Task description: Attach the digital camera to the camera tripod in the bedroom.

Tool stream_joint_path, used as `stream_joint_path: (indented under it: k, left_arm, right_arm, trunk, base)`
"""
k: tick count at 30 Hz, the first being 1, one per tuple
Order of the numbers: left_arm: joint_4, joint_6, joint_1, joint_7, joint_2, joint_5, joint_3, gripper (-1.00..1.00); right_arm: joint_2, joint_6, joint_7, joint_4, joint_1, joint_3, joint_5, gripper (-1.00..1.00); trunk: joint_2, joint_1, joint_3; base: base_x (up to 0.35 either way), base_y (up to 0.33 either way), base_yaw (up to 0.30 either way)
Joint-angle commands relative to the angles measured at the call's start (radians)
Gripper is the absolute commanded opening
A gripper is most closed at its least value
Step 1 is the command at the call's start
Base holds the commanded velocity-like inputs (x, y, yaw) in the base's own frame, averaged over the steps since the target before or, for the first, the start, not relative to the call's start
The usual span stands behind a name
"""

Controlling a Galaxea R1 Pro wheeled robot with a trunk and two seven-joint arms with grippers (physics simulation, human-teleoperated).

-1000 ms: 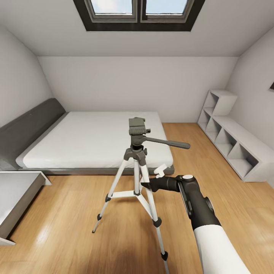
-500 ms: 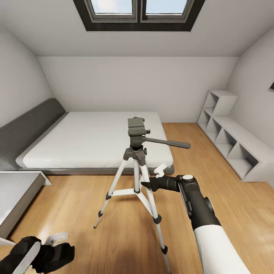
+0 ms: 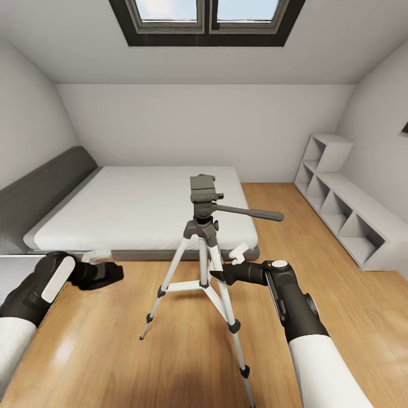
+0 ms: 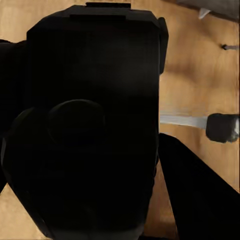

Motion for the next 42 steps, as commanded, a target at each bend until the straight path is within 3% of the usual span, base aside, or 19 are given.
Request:
stream_joint_path:
  k: [1, 3, 4, 5, 8, 12, 14, 16, 18, 22, 27, 42]
  left_arm:
    - [0.047, 0.003, -0.072, 0.009, -0.007, 0.011, -0.004, -1.0]
    - [0.091, 0.003, -0.141, 0.01, -0.019, 0.01, -0.004, -1.0]
    - [0.152, 0.004, -0.243, 0.012, -0.043, 0.006, -0.005, -1.0]
    - [0.231, 0.003, -0.367, 0.016, -0.084, 0.002, -0.006, -1.0]
    - [0.304, 0.002, -0.484, 0.035, -0.132, 0.0, -0.006, -1.0]
    - [0.39, 0.002, -0.663, 0.115, -0.209, 0.0, -0.007, -1.0]
    - [0.448, 0.001, -0.785, 0.173, -0.274, 0.0, -0.007, -1.0]
    - [0.48, 0.001, -0.848, 0.191, -0.305, 0.0, -0.007, -1.0]
    - [0.536, 0.001, -0.957, 0.21, -0.366, -0.002, -0.007, -1.0]
    - [0.552, 0.002, -1.03, 0.216, -0.416, 0.002, -0.007, -1.0]
    - [0.524, 0.004, -1.064, 0.217, -0.442, 0.008, -0.002, -1.0]
    - [0.439, 0.004, -1.068, 0.198, -0.461, 0.053, -0.002, -1.0]
  right_arm:
    - [0.001, -0.005, 0.007, -0.002, -0.001, -0.004, 0.005, -1.0]
    - [0.001, -0.005, 0.006, -0.001, -0.001, -0.004, 0.005, -1.0]
    - [0.001, -0.005, 0.006, 0.005, -0.001, -0.004, 0.005, -1.0]
    - [0.001, -0.005, 0.005, 0.021, -0.001, -0.004, 0.005, -1.0]
    - [0.001, -0.005, 0.002, 0.034, -0.001, -0.004, 0.006, -1.0]
    - [0.0, -0.005, -0.009, 0.041, -0.001, -0.005, 0.006, -1.0]
    - [0.0, -0.005, -0.012, 0.042, -0.001, -0.005, 0.006, -1.0]
    - [0.0, -0.005, -0.013, 0.042, -0.001, -0.005, 0.007, -1.0]
    - [0.0, -0.005, -0.014, 0.043, -0.001, -0.005, 0.007, -1.0]
    - [0.0, -0.005, -0.014, 0.042, -0.001, -0.005, 0.007, -1.0]
    - [0.0, -0.005, -0.015, 0.041, -0.001, -0.005, 0.008, -1.0]
    - [0.001, -0.005, -0.016, 0.037, -0.001, -0.004, 0.011, -1.0]
  trunk:
    - [-0.002, 0.001, -0.002]
    - [-0.002, 0.001, -0.002]
    - [-0.002, 0.001, -0.002]
    - [-0.002, 0.001, -0.002]
    - [-0.002, 0.001, -0.002]
    - [-0.002, 0.001, -0.002]
    - [-0.002, 0.001, -0.002]
    - [-0.002, 0.001, -0.002]
    - [-0.002, 0.001, -0.002]
    - [-0.002, 0.001, -0.002]
    - [-0.002, 0.001, -0.002]
    - [-0.002, 0.001, -0.002]
  base:
    - [0.0, 0.0, 0.0]
    - [0.0, 0.0, 0.0]
    - [0.0, 0.0, 0.0]
    - [0.0, 0.0, 0.0]
    - [0.0, 0.0, 0.0]
    - [0.0, 0.0, 0.0]
    - [0.0, 0.0, 0.0]
    - [0.0, 0.0, 0.0]
    - [0.0, 0.0, 0.0]
    - [0.0, 0.0, 0.0]
    - [0.0, 0.0, 0.0]
    - [0.0, 0.0, 0.0]
